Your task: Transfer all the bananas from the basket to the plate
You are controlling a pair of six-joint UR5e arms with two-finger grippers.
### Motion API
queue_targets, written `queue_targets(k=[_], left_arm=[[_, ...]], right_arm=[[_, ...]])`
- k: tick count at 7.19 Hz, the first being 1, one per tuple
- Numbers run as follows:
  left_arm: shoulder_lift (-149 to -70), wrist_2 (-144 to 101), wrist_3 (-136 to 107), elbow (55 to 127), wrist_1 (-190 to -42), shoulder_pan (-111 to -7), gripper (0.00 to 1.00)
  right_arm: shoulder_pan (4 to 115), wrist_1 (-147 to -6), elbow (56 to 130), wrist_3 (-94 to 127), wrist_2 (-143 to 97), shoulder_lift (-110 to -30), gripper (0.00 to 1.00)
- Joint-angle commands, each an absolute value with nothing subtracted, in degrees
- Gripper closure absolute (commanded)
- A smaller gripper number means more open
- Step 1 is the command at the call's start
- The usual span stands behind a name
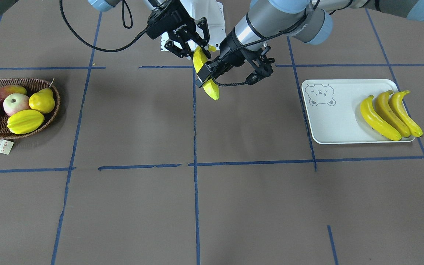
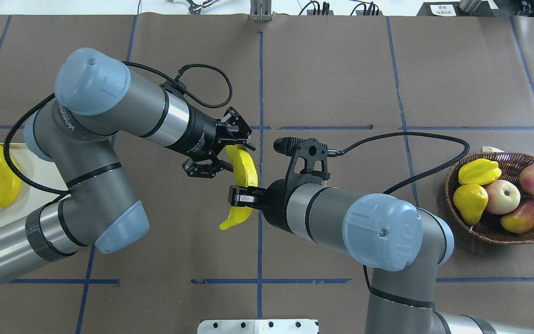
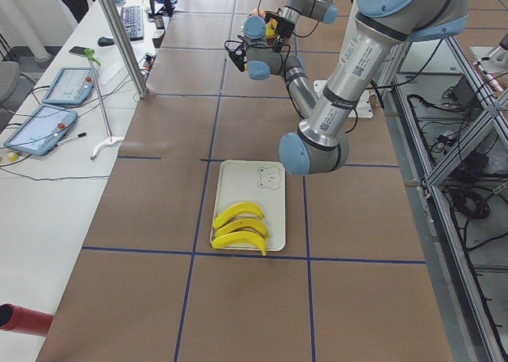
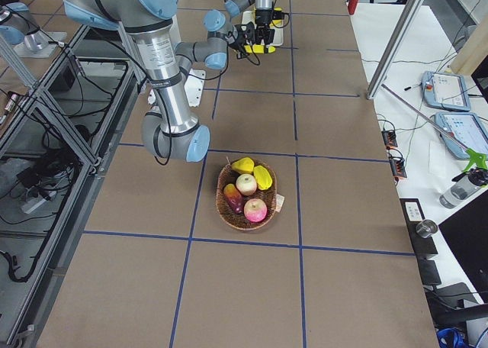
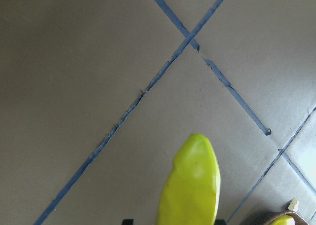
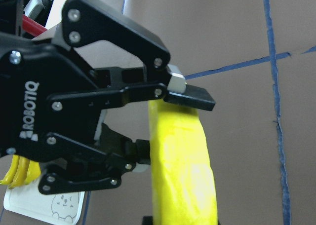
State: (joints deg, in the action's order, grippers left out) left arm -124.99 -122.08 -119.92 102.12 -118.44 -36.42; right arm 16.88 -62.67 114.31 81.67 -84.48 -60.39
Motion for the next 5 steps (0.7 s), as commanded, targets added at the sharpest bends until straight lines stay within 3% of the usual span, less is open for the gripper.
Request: queue_targets(k=[1,2,3,4,5], left_arm=[[-124.98,-121.99,-119.62,101.43,-119.62,-36.39,0.87],[-125.07,-122.08,-119.45,101.43,-119.71,-36.39,1.00],[-124.98,-122.08,-119.36,101.43,-119.71,-36.47,1.00],[-124.98,-122.08,-119.27,101.43,-119.71,-36.56,1.00],[-124.89,-122.08,-118.40,101.43,-119.71,-36.82,1.00]], right_arm=[[16.88,-62.84,114.35,81.65,-84.55,-60.38,0.83],[16.88,-62.84,114.35,81.74,-84.55,-60.38,0.72],[16.88,-62.84,114.35,81.91,-84.46,-60.38,0.17],[16.96,-62.75,114.43,81.83,-84.55,-60.38,0.01],[17.14,-62.84,114.52,81.74,-84.72,-60.38,0.01]])
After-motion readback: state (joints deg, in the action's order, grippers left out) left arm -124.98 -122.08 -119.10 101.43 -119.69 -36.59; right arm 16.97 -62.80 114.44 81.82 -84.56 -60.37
